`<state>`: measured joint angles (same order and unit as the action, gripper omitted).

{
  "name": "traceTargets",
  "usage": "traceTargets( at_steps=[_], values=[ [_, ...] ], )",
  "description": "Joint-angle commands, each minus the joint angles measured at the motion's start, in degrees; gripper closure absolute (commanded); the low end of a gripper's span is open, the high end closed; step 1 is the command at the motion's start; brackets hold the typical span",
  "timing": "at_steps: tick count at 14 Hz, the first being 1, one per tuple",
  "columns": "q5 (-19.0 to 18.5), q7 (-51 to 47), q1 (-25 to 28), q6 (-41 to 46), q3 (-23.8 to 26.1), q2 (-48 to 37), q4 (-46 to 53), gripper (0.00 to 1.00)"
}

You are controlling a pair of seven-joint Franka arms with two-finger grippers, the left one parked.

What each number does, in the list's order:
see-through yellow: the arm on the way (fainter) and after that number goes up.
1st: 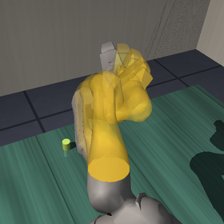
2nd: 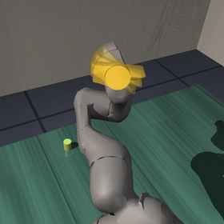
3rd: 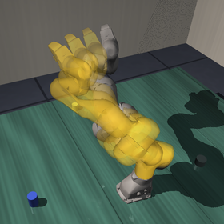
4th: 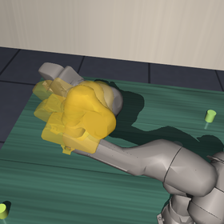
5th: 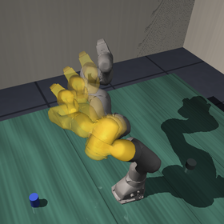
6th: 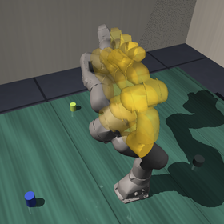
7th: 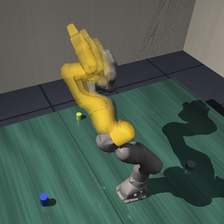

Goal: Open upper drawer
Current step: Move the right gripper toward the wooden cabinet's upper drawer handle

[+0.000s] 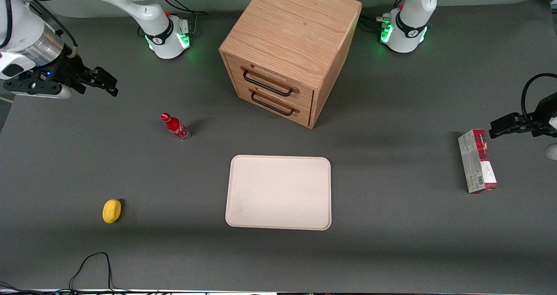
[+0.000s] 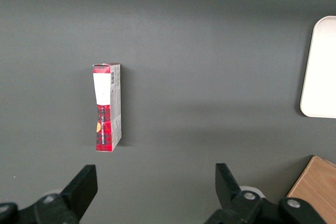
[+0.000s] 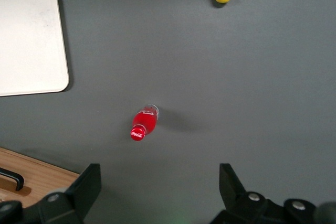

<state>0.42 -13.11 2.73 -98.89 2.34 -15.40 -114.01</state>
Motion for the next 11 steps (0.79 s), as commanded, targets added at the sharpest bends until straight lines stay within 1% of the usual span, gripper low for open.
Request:
traceTargets(
  at_steps=[1,3,4,5,6,8,11],
  values=[
    [1.52,1.07,0.79,-0.08,-0.84,0.72,0.63,0.00],
    [1.52,1.15,0.88,-0.16,-0.84,2.82,2.64,0.00],
    [1.43,1.41,0.88,-0.34,-0.50,5.27,4.92,0.00],
    [1.43,3.42,1.22,-0.25,-0.15,8.77,9.12,0.00],
    [1.52,5.44,1.40,-0.08,1.25,12.55,13.77,0.00],
    [1.69,5.72,1.49,0.01,5.90,17.40,19.95,0.00],
    [2.04,5.72,1.84,-0.08,15.47,20.05,22.69,0.00]
  ],
)
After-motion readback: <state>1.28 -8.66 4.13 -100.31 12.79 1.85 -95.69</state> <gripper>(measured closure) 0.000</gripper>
